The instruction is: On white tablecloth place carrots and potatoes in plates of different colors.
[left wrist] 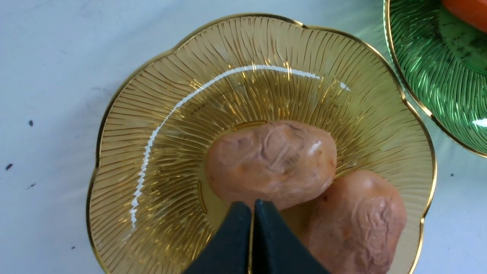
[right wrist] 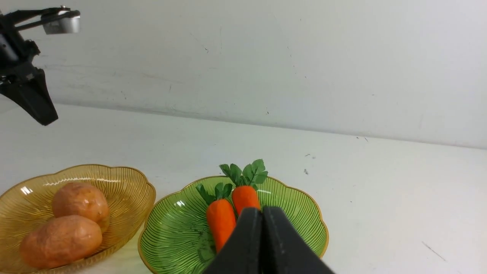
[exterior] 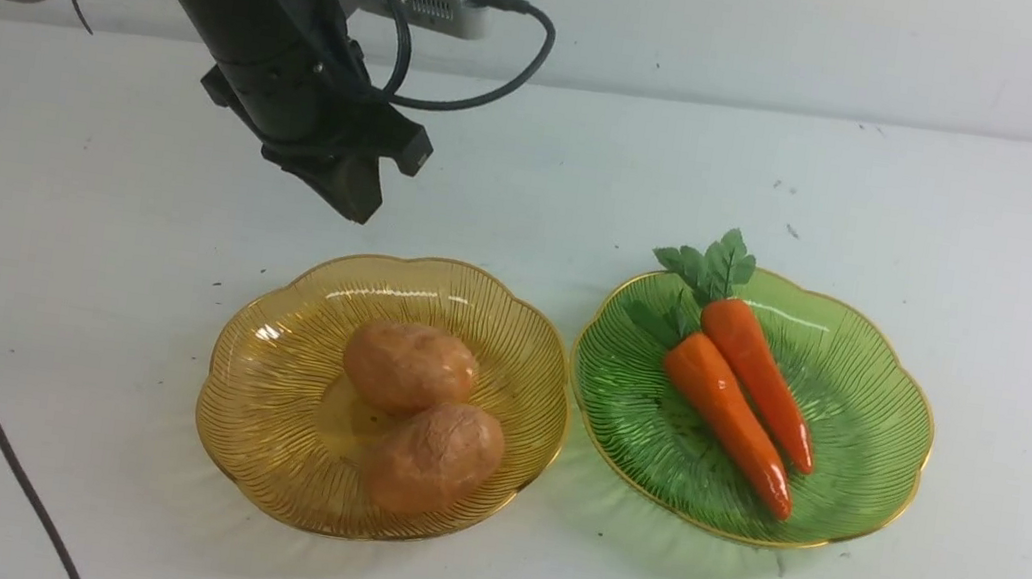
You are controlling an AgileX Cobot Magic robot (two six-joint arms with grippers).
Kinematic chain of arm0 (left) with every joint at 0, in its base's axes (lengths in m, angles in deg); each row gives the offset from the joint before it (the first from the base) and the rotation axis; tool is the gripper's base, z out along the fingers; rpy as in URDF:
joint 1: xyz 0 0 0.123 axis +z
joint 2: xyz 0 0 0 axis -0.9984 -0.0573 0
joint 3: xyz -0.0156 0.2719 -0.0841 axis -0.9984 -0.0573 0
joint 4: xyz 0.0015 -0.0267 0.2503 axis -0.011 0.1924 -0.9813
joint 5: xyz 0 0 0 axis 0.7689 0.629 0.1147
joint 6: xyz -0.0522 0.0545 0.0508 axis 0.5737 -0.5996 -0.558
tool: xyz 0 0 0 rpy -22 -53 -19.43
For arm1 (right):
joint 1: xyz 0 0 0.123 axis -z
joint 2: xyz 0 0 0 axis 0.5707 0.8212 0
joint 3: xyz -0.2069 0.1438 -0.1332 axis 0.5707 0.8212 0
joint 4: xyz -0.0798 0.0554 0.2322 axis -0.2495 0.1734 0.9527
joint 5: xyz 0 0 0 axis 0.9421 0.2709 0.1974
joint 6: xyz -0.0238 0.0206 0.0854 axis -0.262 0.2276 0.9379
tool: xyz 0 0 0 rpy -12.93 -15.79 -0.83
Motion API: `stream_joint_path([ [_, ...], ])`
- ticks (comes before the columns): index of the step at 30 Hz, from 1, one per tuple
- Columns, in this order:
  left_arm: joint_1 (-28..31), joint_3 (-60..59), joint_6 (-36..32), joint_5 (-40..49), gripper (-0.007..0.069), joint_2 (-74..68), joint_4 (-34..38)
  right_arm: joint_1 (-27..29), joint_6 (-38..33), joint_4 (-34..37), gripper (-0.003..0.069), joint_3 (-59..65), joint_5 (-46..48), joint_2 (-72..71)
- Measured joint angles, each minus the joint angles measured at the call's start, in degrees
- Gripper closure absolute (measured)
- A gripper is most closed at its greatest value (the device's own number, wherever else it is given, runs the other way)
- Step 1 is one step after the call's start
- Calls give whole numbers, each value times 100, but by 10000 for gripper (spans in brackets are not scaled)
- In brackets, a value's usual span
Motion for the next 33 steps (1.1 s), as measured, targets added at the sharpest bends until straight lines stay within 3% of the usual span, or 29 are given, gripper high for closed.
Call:
stream_joint_path([
  [12, 0, 0, -23, 0, 628, 0, -42, 0, -1, 14, 674, 63, 50, 0],
  [21, 0, 0, -31, 0, 628, 0, -97, 0, -1, -126, 674, 1079, -656, -215],
  [33, 0, -236, -56, 6, 628, 227, -302, 442, -6, -470, 674, 2078, -529, -415],
])
